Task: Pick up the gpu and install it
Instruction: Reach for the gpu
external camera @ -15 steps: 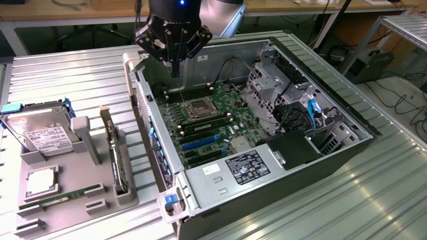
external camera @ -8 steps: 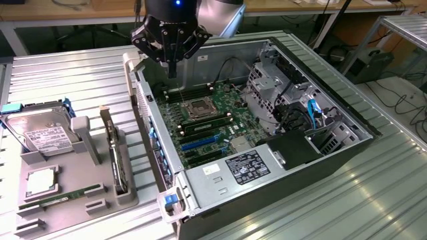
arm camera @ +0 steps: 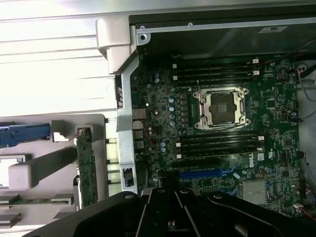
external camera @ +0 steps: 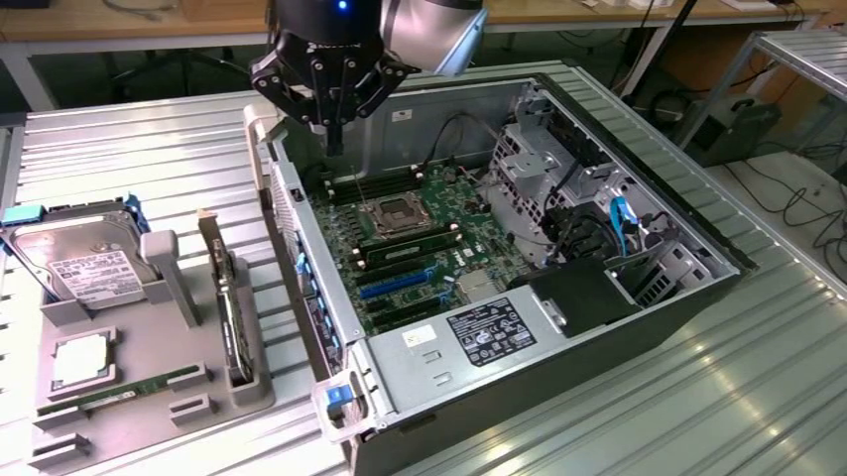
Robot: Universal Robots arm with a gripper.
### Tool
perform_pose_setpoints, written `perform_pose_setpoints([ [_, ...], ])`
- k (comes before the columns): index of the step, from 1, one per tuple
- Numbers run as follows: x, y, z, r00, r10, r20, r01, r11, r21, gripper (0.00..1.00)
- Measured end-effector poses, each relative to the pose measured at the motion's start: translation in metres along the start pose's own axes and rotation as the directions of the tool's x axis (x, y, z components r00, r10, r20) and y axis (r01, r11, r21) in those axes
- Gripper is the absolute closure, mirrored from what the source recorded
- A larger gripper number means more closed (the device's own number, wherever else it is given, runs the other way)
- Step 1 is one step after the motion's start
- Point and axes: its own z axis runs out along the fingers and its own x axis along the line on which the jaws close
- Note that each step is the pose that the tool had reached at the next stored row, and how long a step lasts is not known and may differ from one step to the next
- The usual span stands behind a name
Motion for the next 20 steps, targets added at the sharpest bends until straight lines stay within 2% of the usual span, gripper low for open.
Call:
perform_pose_setpoints([
  [20,0.0049,-0.0004,-0.0001,1.0,0.0,0.0,0.0,1.0,0.0,0.89],
])
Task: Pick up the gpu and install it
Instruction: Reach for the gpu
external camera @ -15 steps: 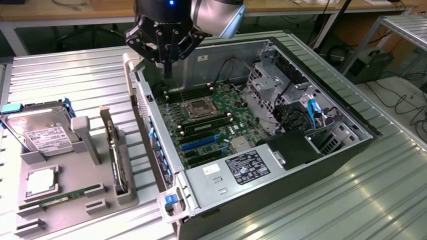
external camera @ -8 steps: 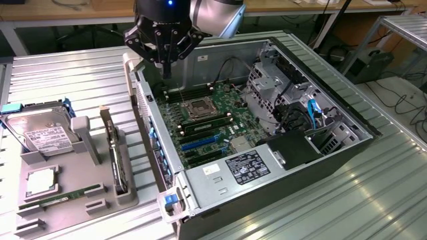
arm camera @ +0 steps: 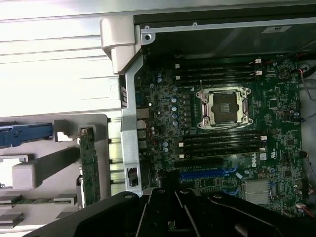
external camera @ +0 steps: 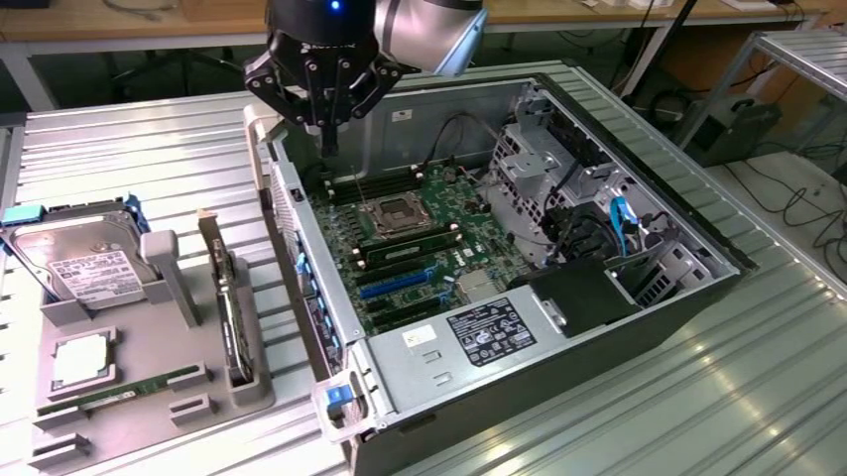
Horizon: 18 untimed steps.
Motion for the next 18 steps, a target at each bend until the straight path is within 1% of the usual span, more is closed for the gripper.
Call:
perform_pose_setpoints([
  [18,0.0048,-0.0004,-0.0001,1.0,0.0,0.0,0.0,1.0,0.0,0.89],
])
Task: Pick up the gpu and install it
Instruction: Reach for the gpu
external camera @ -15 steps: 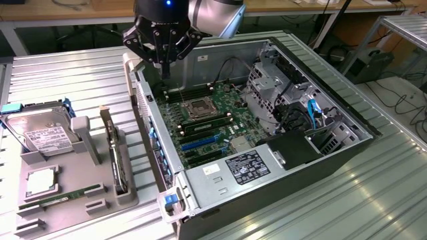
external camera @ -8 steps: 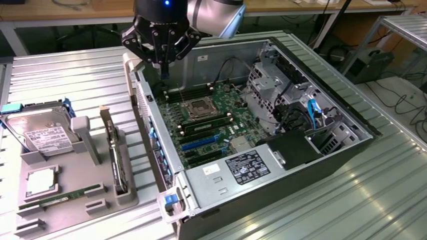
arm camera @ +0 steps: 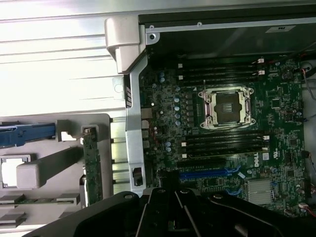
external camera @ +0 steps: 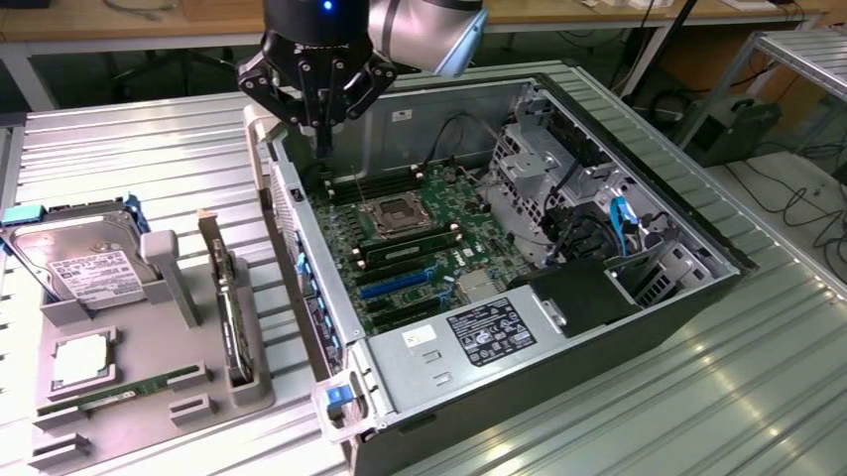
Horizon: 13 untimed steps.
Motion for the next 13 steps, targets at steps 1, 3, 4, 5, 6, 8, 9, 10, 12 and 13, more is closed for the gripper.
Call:
perform_pose_setpoints([
  [1,0.0002,0.0,0.0,1.0,0.0,0.0,0.0,1.0,0.0,0.89],
  [3,0.0006,0.0,0.0,1.0,0.0,0.0,0.0,1.0,0.0,0.89],
  [4,0.0007,-0.0001,0.0,1.0,0.0,0.0001,0.0,1.0,-0.0001,0.89],
  [5,0.001,-0.0001,0.0,1.0,0.0,0.0,0.0,1.0,-0.0001,0.89],
  [6,0.0011,-0.0001,0.0,1.0,0.0,0.0,0.0,1.0,0.0,0.89],
  [8,0.0016,-0.0001,0.0,1.0,0.0,0.0,0.0,1.0,0.0,0.89],
  [9,0.0023,-0.0002,0.0,1.0,0.0,0.0,0.0,1.0,0.0,0.89],
  [10,0.0031,-0.0002,-0.0001,1.0,0.0,0.0,0.0,1.0,0.0,0.89],
  [12,0.0035,-0.0003,-0.0001,1.0,0.0,0.0,0.0,1.0,0.0,0.89],
  [13,0.0039,-0.0003,-0.0001,1.0,0.0,0.0,0.0,1.0,-0.0001,0.89],
])
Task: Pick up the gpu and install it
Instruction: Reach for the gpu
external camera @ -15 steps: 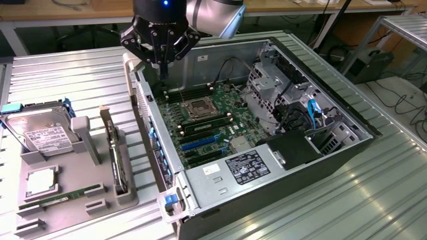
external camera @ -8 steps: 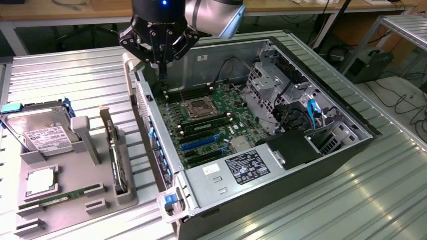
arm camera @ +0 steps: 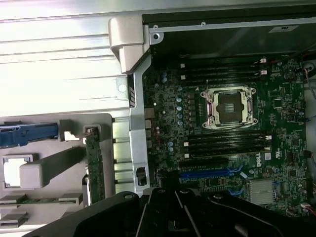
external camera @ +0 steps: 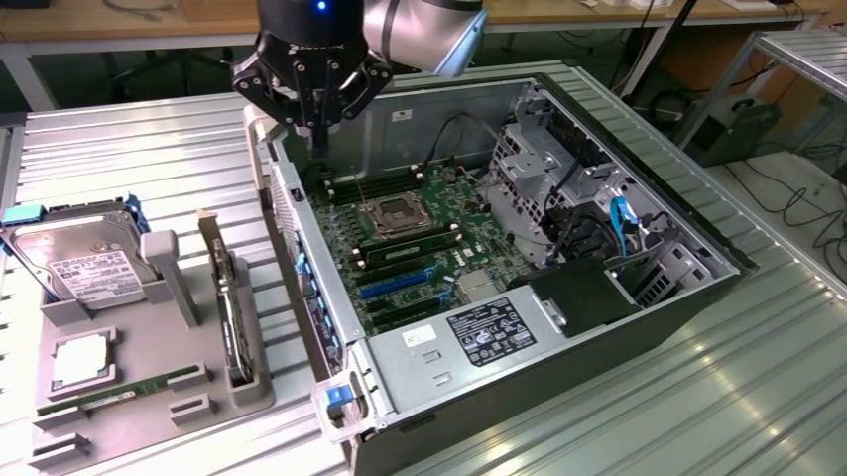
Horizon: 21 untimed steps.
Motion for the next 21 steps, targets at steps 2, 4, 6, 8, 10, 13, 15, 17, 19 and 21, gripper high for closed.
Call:
perform_pose_setpoints([
  [2,0.0005,0.0,0.0,1.0,0.0,0.0,0.0,1.0,0.0,0.89],
  [4,0.0009,-0.0001,0.0,1.0,0.0,0.0,0.0,1.0,0.0,0.89],
  [6,0.0014,-0.0001,-0.0001,1.0,0.0,0.0,0.0,1.0,0.0,0.89],
  [8,0.0018,-0.0002,-0.0001,1.0,0.0,0.0,0.0,1.0,0.0001,0.89],
  [10,0.0023,-0.0002,-0.0001,1.0,0.0,0.0,0.0,1.0,0.0,0.89],
  [13,0.0033,-0.0003,-0.0001,1.0,0.0,0.0,0.0,1.0,0.0001,0.89],
  [15,0.0039,-0.0003,-0.0001,1.0,0.0,0.0,0.0,1.0,0.0001,0.89],
  [17,0.0047,-0.0004,-0.0001,1.0,0.0,0.0,0.0,1.0,0.0,0.89],
  [19,0.0053,-0.0004,-0.0002,1.0,0.0,0.0,0.0,1.0,0.0,0.89],
  [21,0.0059,-0.0005,-0.0002,1.0,0.0,0.0,0.0,1.0,0.0001,0.89],
])
